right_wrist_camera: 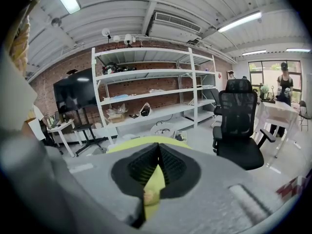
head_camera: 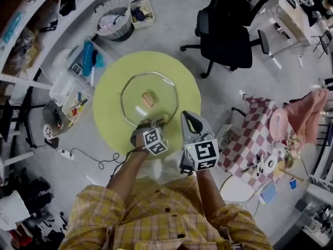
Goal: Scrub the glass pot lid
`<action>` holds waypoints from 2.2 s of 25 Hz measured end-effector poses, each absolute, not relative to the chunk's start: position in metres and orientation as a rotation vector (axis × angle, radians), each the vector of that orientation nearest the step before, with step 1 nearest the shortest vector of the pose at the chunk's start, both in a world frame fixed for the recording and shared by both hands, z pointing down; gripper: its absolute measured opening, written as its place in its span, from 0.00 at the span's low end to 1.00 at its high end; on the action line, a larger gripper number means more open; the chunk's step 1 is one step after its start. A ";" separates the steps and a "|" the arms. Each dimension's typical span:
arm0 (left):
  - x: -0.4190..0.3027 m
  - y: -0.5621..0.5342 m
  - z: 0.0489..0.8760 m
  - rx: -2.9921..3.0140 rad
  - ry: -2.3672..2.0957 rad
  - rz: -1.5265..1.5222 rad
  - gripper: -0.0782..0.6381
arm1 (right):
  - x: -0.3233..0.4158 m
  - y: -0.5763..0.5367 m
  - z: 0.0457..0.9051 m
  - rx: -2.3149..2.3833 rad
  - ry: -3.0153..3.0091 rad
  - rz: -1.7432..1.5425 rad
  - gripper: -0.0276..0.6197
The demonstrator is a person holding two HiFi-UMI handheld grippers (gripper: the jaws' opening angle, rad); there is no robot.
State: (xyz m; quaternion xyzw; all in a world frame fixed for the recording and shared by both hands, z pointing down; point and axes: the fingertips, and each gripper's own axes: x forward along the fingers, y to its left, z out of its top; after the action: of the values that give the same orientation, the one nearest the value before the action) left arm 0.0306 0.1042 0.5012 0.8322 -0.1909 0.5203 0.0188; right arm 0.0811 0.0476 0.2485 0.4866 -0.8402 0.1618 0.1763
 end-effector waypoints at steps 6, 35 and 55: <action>0.019 0.128 0.477 2.525 -0.568 1.418 0.24 | 0.073 0.058 0.225 1.371 -2.399 0.424 0.04; -0.009 0.077 0.248 2.601 -1.037 0.650 0.24 | 0.114 0.037 0.148 1.601 -2.443 0.337 0.04; -0.049 0.062 0.152 2.605 -1.338 0.315 0.24 | 0.043 0.050 0.115 1.533 -2.594 0.313 0.04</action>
State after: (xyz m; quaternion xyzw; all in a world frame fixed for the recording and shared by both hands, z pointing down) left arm -0.0492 0.0617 0.1515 0.8802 -0.4521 0.1064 0.0979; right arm 0.0426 0.0498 0.1146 0.5052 -0.8550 0.1032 0.0561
